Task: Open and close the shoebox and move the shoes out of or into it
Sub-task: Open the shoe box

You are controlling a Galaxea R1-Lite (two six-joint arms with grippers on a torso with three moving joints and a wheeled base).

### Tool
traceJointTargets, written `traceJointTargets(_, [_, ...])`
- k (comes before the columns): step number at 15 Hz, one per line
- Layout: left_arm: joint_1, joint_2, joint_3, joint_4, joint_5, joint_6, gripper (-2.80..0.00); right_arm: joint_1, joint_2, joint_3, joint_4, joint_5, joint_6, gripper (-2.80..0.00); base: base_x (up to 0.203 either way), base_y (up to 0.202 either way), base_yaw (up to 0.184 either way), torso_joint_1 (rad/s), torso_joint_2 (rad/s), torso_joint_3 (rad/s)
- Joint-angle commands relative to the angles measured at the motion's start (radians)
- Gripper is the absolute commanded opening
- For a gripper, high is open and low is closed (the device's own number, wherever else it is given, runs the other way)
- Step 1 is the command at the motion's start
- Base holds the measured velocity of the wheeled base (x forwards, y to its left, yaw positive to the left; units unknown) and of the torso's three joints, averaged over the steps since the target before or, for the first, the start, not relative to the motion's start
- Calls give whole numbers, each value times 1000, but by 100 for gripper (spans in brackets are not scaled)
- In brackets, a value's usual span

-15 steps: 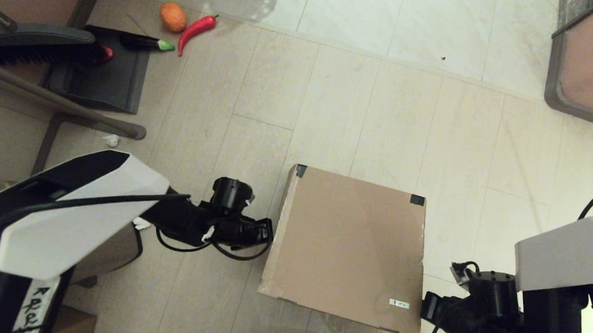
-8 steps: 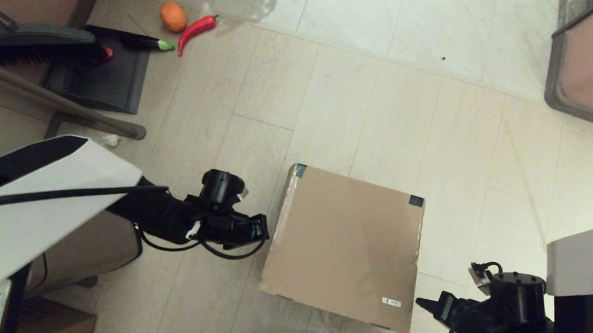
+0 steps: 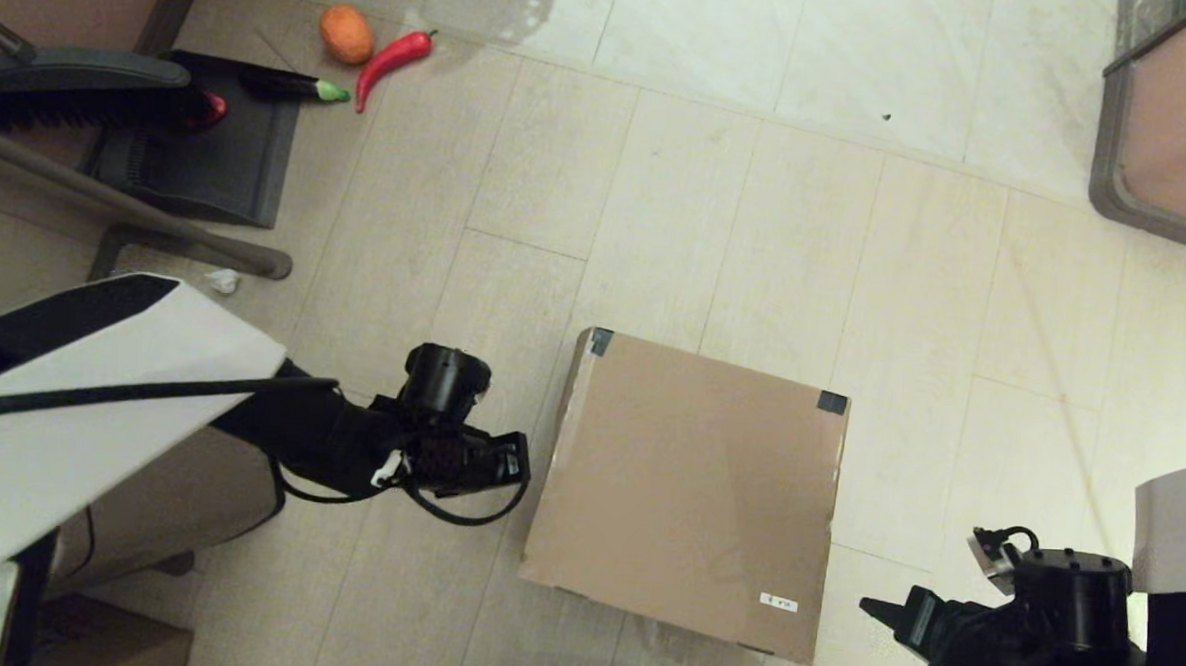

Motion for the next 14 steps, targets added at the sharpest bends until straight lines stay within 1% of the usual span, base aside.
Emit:
traceJointTargets(1, [1, 79, -24, -36, 58, 13, -280, -27, 41, -4, -9, -8, -51, -280, 0, 0, 0, 0, 0, 0])
traceJointTargets(3, [0, 111, -55, -48, 66, 16, -280, -33, 110, -18, -9, -40, -127, -280, 0, 0, 0, 0, 0, 0])
traceJointTargets(4, [-2, 128, -73, -47, 67, 16, -280, -33, 138, -41, -9, -46, -141, -280, 0, 0, 0, 0, 0, 0])
traceJointTargets(7, [-5, 158, -123, -35, 66, 14, -280, -27, 202, -115, -9, -42, -147, -280, 0, 0, 0, 0, 0, 0])
traceJointTargets(12, [-21, 178, -134, -32, 65, 8, -280, -21, 283, -227, -9, -41, -136, -280, 0, 0, 0, 0, 0, 0])
traceJointTargets(14, [-33, 174, -131, -32, 65, -3, -280, 5, 287, -257, -9, -41, -116, -280, 0, 0, 0, 0, 0, 0])
